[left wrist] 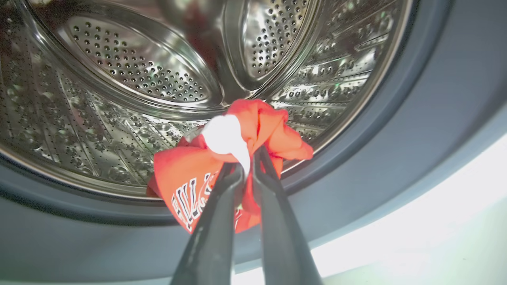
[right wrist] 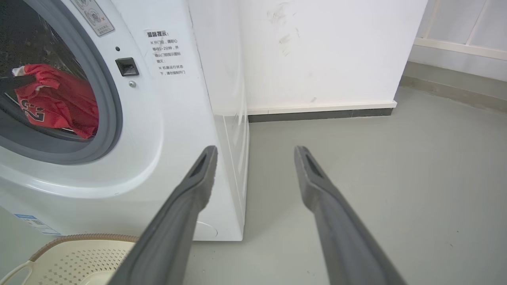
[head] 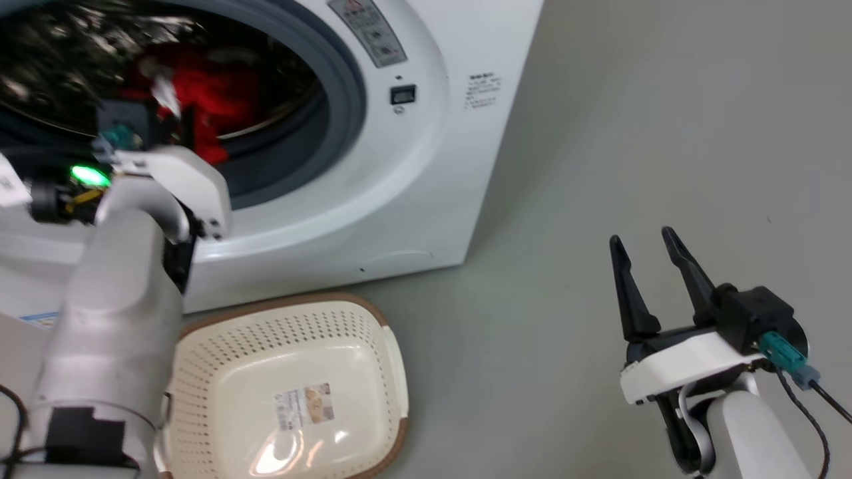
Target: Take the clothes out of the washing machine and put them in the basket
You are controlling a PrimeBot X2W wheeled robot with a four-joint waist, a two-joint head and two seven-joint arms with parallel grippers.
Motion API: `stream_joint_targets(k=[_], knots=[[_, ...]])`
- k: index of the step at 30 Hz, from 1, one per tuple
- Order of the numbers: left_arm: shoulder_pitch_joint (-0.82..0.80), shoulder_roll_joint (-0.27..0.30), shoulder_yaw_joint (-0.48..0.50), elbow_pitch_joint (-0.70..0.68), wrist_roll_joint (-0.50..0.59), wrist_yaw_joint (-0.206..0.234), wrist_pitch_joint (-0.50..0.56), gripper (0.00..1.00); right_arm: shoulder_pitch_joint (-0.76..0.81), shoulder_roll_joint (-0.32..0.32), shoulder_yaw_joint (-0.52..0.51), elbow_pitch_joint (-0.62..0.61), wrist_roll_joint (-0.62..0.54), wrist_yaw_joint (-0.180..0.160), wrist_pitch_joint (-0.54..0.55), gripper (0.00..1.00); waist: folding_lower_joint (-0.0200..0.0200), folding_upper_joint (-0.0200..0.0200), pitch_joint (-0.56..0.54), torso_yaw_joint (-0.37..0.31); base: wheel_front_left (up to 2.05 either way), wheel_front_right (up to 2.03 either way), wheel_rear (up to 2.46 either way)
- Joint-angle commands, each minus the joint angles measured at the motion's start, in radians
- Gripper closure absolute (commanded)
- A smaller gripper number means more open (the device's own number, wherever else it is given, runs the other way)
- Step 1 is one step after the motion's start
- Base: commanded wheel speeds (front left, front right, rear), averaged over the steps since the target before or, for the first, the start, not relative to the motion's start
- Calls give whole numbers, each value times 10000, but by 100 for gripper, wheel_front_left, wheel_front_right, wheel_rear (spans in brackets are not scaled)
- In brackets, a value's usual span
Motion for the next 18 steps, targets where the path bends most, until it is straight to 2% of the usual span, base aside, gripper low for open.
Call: stream_joint_targets(k=[1, 8, 18], knots=[[199, -33, 7, -73, 5, -41, -132, 100, 160, -6, -62, -26, -37, -7, 16, 0, 0, 0, -617, 525, 0, 0, 0], [1439, -596, -142, -1320, -277, -288, -614, 100, 979, -3, -637, -400, -411, -7, 521, 0, 0, 0, -1529, 1235, 0, 0, 0], [3396, -1161, -115, -5368, -553, -369, -635, 100, 1836, -8, -895, -1057, -523, -7, 1192, 0, 0, 0, -2519, 2205, 0, 0, 0]])
